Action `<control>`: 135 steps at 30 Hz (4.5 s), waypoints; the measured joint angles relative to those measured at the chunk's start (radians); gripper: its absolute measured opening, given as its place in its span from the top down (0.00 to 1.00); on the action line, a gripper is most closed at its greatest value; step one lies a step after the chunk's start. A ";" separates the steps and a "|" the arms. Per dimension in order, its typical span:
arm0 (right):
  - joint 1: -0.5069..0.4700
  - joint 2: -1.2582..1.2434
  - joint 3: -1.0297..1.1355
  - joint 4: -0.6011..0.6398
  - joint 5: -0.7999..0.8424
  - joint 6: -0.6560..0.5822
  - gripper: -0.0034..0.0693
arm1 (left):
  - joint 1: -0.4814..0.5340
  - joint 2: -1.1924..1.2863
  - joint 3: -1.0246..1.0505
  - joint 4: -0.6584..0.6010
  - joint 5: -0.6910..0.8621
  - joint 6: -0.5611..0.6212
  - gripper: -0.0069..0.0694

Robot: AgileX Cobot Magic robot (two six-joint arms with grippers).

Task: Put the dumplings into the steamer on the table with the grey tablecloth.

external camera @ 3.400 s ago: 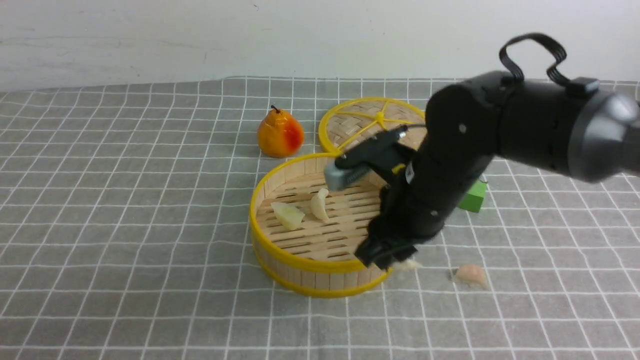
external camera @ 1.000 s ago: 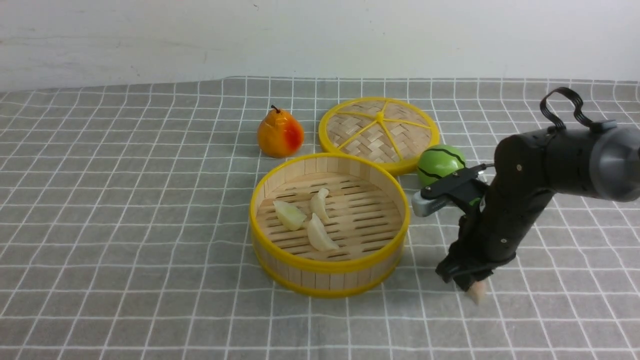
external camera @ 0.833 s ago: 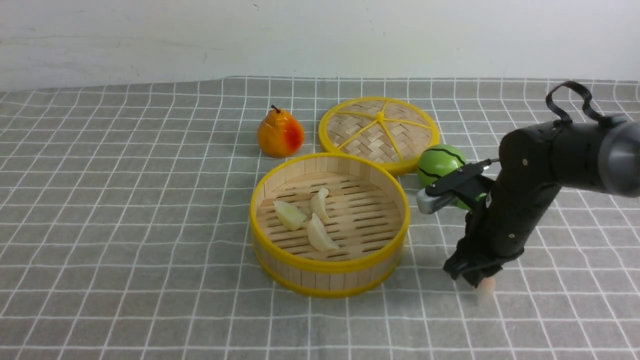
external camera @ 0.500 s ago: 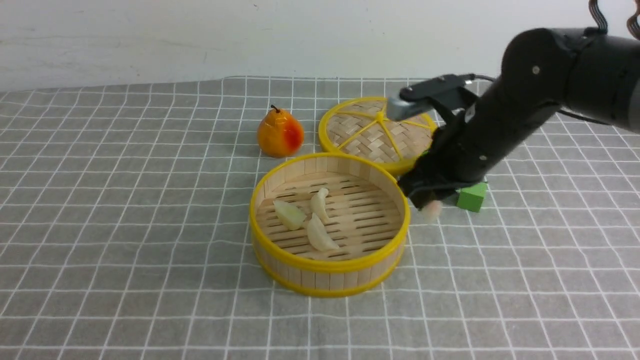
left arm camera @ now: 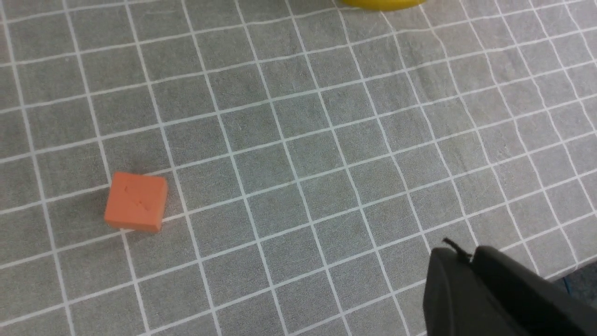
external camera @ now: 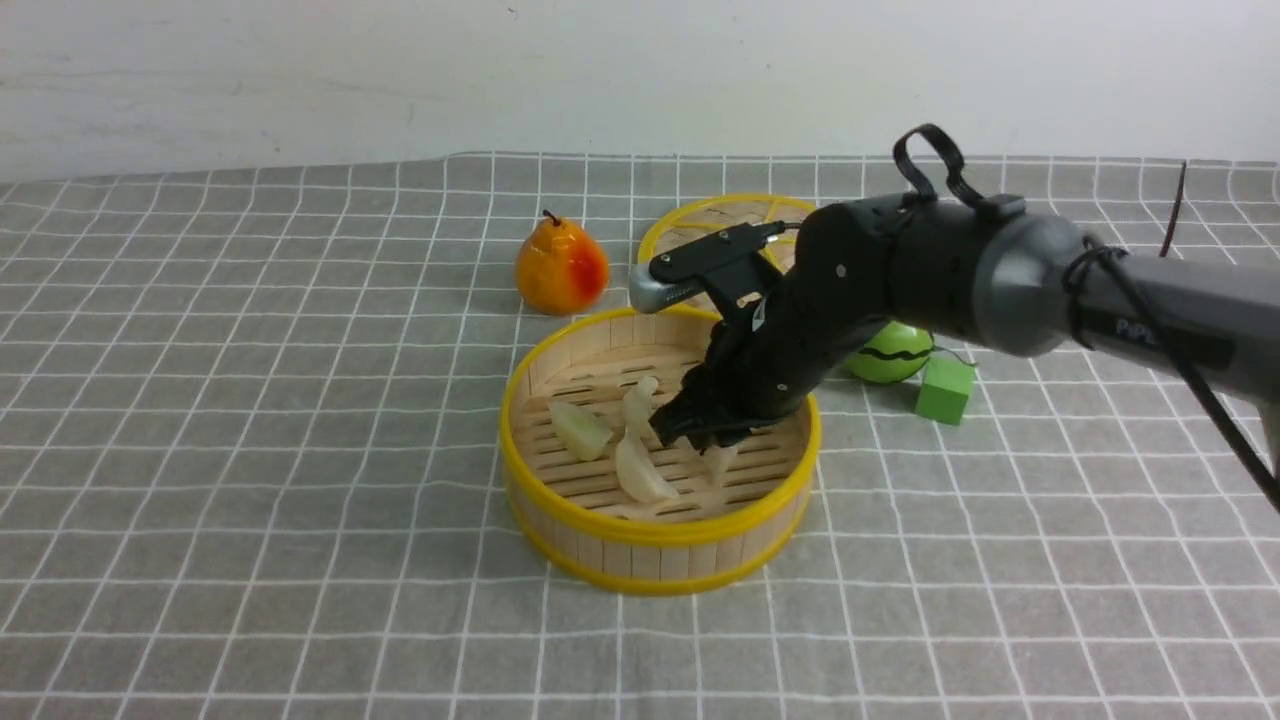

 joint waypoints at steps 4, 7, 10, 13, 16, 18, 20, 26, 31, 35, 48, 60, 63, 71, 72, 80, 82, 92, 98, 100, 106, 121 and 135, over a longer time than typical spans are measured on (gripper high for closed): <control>0.000 -0.003 -0.012 -0.002 0.000 0.001 0.35 | 0.000 0.000 0.000 0.002 -0.019 0.012 0.84; 0.000 -0.028 -0.025 -0.002 0.037 0.003 0.27 | 0.000 -0.016 0.015 0.003 -0.050 0.056 0.84; 0.000 -0.092 -0.034 -0.005 0.086 0.003 0.27 | 0.000 -0.069 0.077 0.003 -0.127 0.116 0.84; 0.000 -0.192 -0.036 -0.011 0.133 0.003 0.40 | 0.000 -0.161 0.178 0.003 -0.225 0.145 0.83; 0.000 -0.300 -0.026 -0.009 0.151 0.003 0.58 | 0.000 -0.253 0.280 0.003 -0.335 0.149 0.83; 0.000 -0.377 0.015 0.004 0.144 0.003 0.69 | 0.000 -0.300 0.330 0.003 -0.411 0.146 0.83; 0.000 -0.467 0.096 0.026 0.110 0.002 0.83 | 0.000 -0.343 0.380 0.003 -0.512 0.136 0.83; 0.000 -0.729 0.405 0.081 -0.056 -0.048 0.98 | 0.000 -0.367 0.435 0.003 -0.659 0.130 0.83; 0.000 -0.963 0.611 0.087 -0.149 -0.094 0.98 | 0.000 -0.367 0.435 0.003 -0.672 0.130 0.83; 0.000 -1.152 0.760 0.090 -0.222 -0.102 0.98 | 0.000 -0.367 0.436 0.003 -0.674 0.130 0.82; 0.000 -1.541 0.962 0.089 -0.303 -0.103 0.97 | 0.000 -0.367 0.436 0.003 -0.674 0.129 0.80; 0.000 -1.577 0.964 0.086 -0.280 -0.103 0.96 | 0.000 -0.367 0.436 0.003 -0.674 0.129 0.79; 0.000 -1.577 0.967 0.086 -0.280 -0.103 0.96 | 0.000 -0.367 0.436 0.003 -0.674 0.129 0.79; -0.090 -1.694 1.247 0.090 -0.493 -0.103 0.98 | 0.000 -0.367 0.436 0.002 -0.674 0.129 0.79; -0.119 -1.737 1.305 0.090 -0.532 -0.102 0.98 | 0.000 -0.367 0.436 0.002 -0.674 0.129 0.79; -0.374 -2.011 1.614 -0.031 -0.580 0.071 0.98 | 0.000 -0.367 0.437 0.002 -0.674 0.129 0.78; -0.449 -2.075 1.668 -0.109 -0.533 0.194 0.98 | 0.000 -0.367 0.437 0.002 -0.674 0.129 0.77; -0.529 -2.134 1.686 -0.257 -0.278 0.359 0.98 | 0.000 -0.367 0.437 0.002 -0.674 0.129 0.76; -0.529 -2.134 1.680 -0.259 -0.251 0.359 0.98 | 0.000 -0.367 0.437 0.002 -0.675 0.129 0.75; -0.529 -2.134 1.680 -0.259 -0.250 0.359 0.98 | 0.000 -0.367 0.437 0.002 -0.675 0.129 0.75; -0.529 -2.134 1.680 -0.259 -0.250 0.360 0.97 | 0.000 -0.367 0.437 0.002 -0.675 0.129 0.75; -0.529 -2.134 1.680 -0.259 -0.249 0.360 0.96 | 0.000 -0.367 0.437 0.002 -0.675 0.129 0.74; -0.529 -2.134 1.680 -0.259 -0.249 0.361 0.94 | 0.000 -0.367 0.445 0.004 -0.705 0.128 0.74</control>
